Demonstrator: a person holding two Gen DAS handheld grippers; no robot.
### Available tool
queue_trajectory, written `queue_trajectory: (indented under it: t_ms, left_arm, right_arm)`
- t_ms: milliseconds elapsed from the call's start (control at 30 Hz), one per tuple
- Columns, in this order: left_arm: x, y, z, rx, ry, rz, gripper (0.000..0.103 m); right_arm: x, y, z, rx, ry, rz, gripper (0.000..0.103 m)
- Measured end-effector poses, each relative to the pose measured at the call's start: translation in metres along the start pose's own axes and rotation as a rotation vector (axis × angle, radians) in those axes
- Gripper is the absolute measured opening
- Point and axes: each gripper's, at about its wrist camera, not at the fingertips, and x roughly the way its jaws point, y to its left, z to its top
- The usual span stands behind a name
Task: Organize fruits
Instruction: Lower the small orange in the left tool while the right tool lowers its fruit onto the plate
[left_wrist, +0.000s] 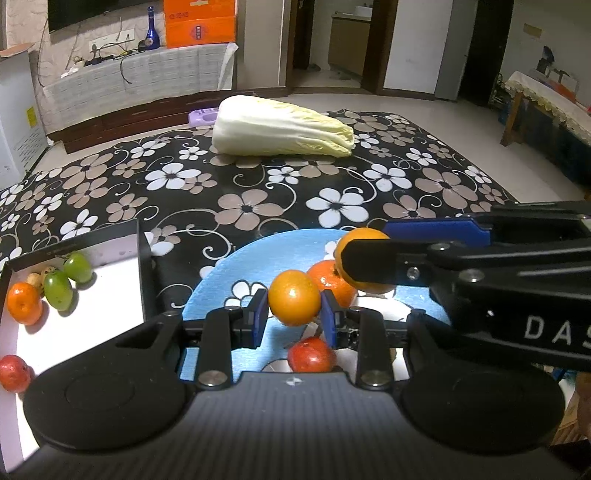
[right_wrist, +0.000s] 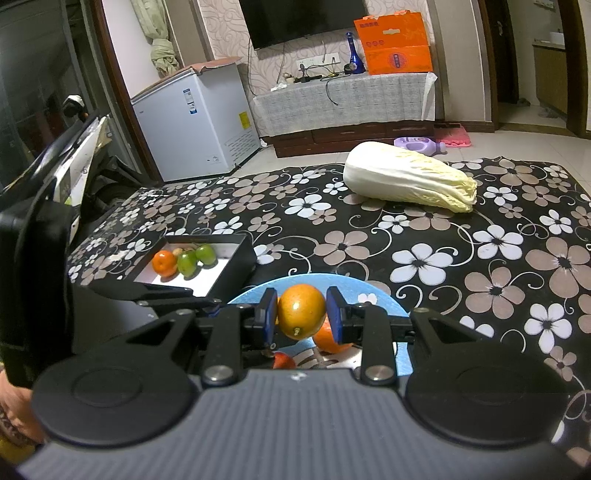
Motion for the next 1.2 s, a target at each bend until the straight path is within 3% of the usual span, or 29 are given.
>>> queue_trajectory:
  t_ms: [1200]
  left_arm:
    - [0.013, -0.009, -0.002, 0.019, 0.012, -0.013, 0.035]
  right_arm:
    - [-0.001, -0.001, -0.002, -0.004, 0.016, -0.007, 0.032]
